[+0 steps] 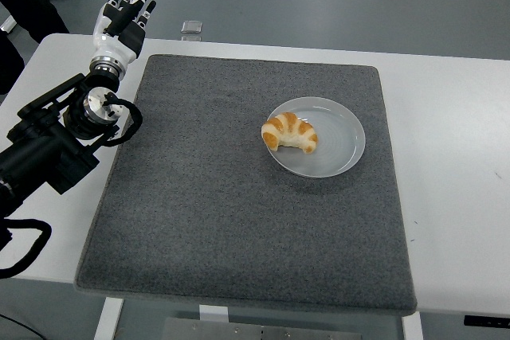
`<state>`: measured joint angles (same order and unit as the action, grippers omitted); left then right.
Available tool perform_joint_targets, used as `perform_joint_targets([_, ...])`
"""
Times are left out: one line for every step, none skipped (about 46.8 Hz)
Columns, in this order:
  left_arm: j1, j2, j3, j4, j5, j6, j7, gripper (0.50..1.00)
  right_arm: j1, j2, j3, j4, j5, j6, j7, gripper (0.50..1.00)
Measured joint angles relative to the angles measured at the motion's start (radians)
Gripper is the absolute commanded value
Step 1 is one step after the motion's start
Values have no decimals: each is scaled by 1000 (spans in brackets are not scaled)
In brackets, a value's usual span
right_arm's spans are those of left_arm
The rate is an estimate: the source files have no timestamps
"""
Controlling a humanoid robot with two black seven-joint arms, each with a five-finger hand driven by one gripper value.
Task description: Place the bread on the plate
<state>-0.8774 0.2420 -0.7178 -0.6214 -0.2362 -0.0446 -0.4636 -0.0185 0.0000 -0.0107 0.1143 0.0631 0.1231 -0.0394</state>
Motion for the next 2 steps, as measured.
perform_joint_targets([1,2,0,0,0,0,0,1000,0,0,0,0,0,0,0,952])
perform_joint_targets([1,3,0,0,0,0,0,1000,0,0,0,0,0,0,0,952])
